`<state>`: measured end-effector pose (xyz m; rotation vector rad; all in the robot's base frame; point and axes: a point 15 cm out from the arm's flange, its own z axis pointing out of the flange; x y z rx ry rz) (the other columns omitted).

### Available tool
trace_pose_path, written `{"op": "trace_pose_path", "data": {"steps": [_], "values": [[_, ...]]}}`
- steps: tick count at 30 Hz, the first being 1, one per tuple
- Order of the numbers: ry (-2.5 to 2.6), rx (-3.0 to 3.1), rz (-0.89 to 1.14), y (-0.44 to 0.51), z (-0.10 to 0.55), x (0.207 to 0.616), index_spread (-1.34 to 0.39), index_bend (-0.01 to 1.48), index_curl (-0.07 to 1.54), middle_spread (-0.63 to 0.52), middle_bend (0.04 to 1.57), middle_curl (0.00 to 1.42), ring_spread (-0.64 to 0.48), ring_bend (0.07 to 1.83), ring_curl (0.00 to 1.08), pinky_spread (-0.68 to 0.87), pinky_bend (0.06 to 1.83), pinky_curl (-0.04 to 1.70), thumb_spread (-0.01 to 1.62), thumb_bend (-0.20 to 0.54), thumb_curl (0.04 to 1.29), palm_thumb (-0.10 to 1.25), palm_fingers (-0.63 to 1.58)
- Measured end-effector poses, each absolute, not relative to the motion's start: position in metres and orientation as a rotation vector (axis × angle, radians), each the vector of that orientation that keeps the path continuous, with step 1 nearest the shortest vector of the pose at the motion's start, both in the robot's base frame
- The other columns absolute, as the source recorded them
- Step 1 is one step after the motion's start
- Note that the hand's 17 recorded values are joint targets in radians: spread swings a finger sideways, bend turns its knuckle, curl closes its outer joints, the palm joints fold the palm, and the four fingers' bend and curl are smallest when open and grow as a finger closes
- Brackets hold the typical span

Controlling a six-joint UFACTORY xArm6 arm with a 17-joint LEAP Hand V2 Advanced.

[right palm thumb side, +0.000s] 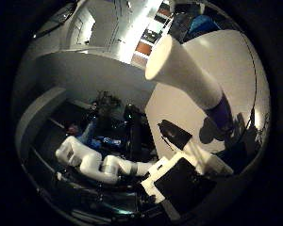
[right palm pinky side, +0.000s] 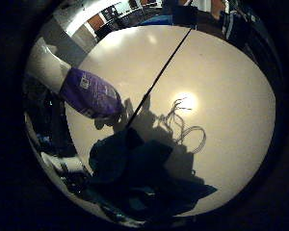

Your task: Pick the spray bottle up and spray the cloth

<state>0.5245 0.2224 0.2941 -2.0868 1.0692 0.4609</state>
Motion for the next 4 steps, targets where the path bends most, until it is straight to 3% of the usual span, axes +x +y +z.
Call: {"op": "trace_pose_path", "data": {"steps": [4], "values": [[1.1, -2.095, 0.393, 0.197, 0.313, 0.526, -0.29, 0.16, 0.3, 0.02, 0.27, 0.37, 0.11, 0.48, 0.26, 0.35, 0.42, 0.29, 0.96, -0.026, 0.36, 0.72, 0.22]]}}
